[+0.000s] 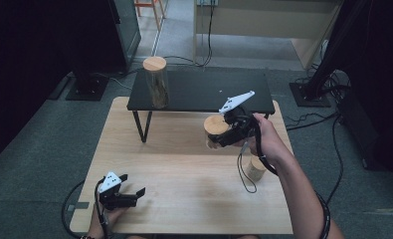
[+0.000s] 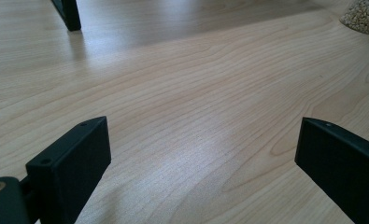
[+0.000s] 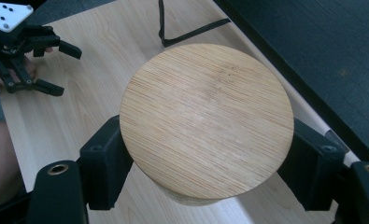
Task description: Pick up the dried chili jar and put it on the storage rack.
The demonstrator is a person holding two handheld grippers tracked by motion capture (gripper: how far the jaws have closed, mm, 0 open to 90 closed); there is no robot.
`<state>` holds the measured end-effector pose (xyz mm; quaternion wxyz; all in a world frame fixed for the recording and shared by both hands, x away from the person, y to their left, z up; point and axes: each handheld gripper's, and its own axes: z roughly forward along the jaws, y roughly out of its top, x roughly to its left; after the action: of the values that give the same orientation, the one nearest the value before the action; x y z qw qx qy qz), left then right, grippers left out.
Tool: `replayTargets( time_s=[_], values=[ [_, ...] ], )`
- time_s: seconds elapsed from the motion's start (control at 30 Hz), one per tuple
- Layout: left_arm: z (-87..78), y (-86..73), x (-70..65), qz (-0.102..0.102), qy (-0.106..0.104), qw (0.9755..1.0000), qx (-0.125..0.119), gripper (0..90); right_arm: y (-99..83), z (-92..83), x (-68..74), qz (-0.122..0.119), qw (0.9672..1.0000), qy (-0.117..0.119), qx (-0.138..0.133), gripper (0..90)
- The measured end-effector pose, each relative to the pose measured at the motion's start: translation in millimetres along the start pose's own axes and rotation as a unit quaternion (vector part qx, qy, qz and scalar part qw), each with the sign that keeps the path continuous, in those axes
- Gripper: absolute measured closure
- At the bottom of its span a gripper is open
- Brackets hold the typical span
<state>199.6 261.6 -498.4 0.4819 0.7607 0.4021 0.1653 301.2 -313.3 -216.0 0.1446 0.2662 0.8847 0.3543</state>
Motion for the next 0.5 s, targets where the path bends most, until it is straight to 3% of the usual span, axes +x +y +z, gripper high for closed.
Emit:
replayTargets(
  time_s=[0.5],
  values=[
    [0.2, 0.1, -0.7, 0.001, 0.001, 1.0000, 0.000, 3.6, 21.2, -4.8, -21.6, 0.010, 0.9999, -0.007, 0.001, 25.9]
  ],
)
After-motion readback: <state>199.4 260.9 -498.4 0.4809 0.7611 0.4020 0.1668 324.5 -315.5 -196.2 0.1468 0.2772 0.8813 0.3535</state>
